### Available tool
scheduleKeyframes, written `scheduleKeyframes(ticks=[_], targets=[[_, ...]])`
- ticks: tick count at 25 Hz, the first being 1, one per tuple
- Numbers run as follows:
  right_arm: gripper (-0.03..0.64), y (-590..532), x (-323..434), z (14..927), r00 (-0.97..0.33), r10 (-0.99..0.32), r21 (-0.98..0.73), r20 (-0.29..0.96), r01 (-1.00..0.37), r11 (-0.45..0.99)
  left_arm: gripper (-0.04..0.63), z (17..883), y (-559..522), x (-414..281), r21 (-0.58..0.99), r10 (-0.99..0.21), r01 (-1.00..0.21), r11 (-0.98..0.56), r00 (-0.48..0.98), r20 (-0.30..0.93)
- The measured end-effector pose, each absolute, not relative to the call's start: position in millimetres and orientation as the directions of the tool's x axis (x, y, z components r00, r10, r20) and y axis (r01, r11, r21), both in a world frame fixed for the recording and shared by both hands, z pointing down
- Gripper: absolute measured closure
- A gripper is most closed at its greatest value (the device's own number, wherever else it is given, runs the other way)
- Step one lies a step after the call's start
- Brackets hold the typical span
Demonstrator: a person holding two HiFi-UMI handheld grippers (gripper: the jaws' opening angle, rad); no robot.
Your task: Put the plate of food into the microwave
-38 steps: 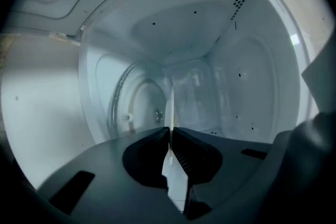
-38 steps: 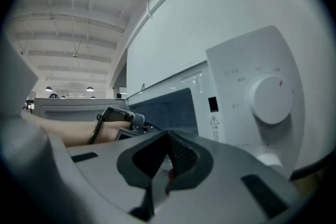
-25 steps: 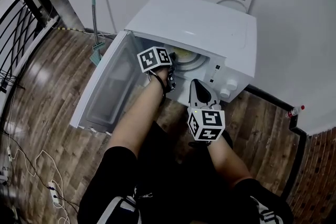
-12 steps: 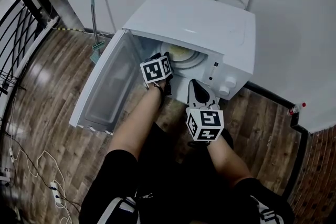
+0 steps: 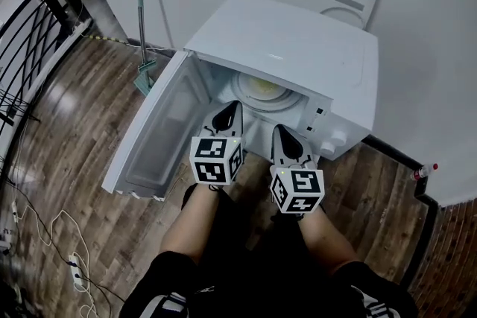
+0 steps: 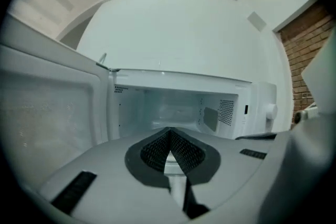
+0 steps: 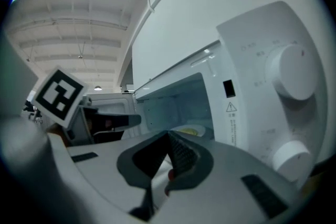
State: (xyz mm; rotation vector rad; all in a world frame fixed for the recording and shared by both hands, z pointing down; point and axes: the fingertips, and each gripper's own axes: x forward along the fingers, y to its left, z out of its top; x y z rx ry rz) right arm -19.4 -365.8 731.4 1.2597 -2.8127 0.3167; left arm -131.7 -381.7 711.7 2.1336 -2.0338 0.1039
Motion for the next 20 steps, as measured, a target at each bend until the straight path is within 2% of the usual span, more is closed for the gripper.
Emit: scheduleKeyframes(ticks=[7, 10, 12, 15, 20], targets=[[0.606, -370.2, -55.8, 709.9, -0.71, -0.7, -0.15, 0.082, -0.703, 0.695, 0.597, 673.3, -355.0, -130.4, 0.055, -0.994, -0.996, -0.071, 0.075, 0.084], [0.606, -384.2, -74.8, 682.0, -0.713, -0.699, -0.19, 0.059, -0.695, 0.693, 0.597, 653.1, -362.2, -141.1, 0.077, -0.993, -0.994, -0.076, 0.082, 0.089], [0.606, -393.5, -85.7, 656.8, -0.707, -0.702, -0.22, 0.087, -0.701, 0.678, 0.597, 631.2, -367.3, -144.7, 0.104, -0.986, -0.99, -0.095, 0.108, 0.126], [0.606, -398.3, -98.7, 588.3, -0.715, -0.688, -0.224, 0.125, -0.696, 0.682, 0.597, 568.0, -373.5, -150.8, 0.14, -0.976, -0.984, -0.11, 0.133, 0.174], [0.606, -404.9, -97.9, 417.8, -0.703, -0.705, -0.221, 0.092, -0.705, 0.674, 0.597, 398.6, -382.5, -154.7, 0.146, -0.978, -0.983, -0.114, 0.137, 0.158]])
